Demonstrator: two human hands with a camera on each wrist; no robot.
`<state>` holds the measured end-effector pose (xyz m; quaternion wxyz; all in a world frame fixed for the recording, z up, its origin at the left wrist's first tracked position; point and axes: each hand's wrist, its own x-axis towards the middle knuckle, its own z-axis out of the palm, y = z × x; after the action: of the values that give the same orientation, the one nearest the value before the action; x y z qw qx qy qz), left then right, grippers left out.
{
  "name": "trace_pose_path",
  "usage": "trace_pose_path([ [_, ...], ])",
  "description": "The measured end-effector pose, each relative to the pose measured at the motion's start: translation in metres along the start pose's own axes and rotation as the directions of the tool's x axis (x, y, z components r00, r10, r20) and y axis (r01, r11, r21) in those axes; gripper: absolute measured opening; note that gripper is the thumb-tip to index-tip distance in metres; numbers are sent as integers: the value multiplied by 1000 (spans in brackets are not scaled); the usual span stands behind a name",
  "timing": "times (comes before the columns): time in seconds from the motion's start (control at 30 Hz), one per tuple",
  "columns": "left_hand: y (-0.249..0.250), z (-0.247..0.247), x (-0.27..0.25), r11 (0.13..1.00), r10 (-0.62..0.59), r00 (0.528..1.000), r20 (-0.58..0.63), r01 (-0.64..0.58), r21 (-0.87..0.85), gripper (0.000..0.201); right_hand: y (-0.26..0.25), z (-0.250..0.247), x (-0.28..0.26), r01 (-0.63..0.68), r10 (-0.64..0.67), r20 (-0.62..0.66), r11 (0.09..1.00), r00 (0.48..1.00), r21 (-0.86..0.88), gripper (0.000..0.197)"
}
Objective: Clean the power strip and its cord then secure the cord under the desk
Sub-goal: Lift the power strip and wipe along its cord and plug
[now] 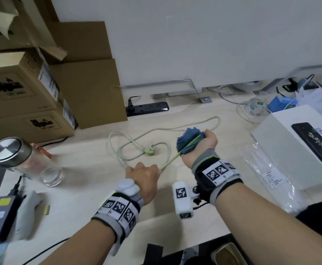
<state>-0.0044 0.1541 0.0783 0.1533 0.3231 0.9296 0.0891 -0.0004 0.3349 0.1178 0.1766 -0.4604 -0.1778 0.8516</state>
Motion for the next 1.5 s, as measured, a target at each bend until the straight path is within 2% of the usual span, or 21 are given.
trace_pose_path([
  [0.07,8,2,8,1000,12,1000,-1,-12,0,22,22,6,-4,8,-9,-4,999,1000,-42,49],
  [0.17,15,3,20,997,-57,998,1,57,45,22,48,9,-2,13,-23,-56,986,998,-169,43],
  [0.23,19,-2,23,995,-22,999,27,19,98,24,52,5,-2,2,-24,-79,962,997,-272,43],
  [0.4,21,0,17,958,161,987,29,-163,235,17,36,0,-4,-98,54,-122,916,991,-389,35],
  [0.5,24,0,16,951,180,983,35,-183,249,15,30,2,6,-125,81,-124,905,989,-406,38],
  [0.67,12,6,10,948,214,977,-19,-203,246,12,-8,6,21,-72,7,-166,920,986,-385,30],
  [0.73,2,10,8,945,211,977,-40,-193,264,19,-24,3,29,-47,-23,-195,936,981,-349,30],
  [0.83,-5,12,7,954,179,983,-41,-163,254,41,-34,-4,35,13,-70,-195,960,978,-281,44],
  [0.97,-6,12,9,944,145,989,9,-141,297,27,-14,-3,27,37,-67,-155,981,986,-191,82],
  [1.0,-5,10,10,941,136,991,5,-131,311,25,-3,0,21,22,-48,-129,980,991,-198,84],
  [1.1,1,3,16,944,120,992,-23,-107,312,22,39,7,-1,-25,7,-70,966,998,-258,69],
  [1.17,7,0,25,947,120,993,-19,-109,303,21,53,10,-12,-27,4,-73,944,997,-327,62],
  [1.23,14,-1,23,933,126,992,18,-125,338,22,51,12,-22,-38,-2,-101,917,995,-396,54],
  [1.33,18,5,18,944,146,989,25,-147,294,23,40,12,-19,-86,12,-158,878,987,-472,62],
  [1.4,16,2,14,952,178,984,-12,-170,255,9,35,18,-22,-46,-16,-111,845,994,-533,57],
  [1.43,13,5,14,944,207,978,-22,-194,268,9,31,20,-22,-4,-33,-60,847,998,-532,51],
  [1.5,2,14,12,904,271,963,5,-256,342,23,16,23,-10,27,-60,-54,876,997,-481,43],
])
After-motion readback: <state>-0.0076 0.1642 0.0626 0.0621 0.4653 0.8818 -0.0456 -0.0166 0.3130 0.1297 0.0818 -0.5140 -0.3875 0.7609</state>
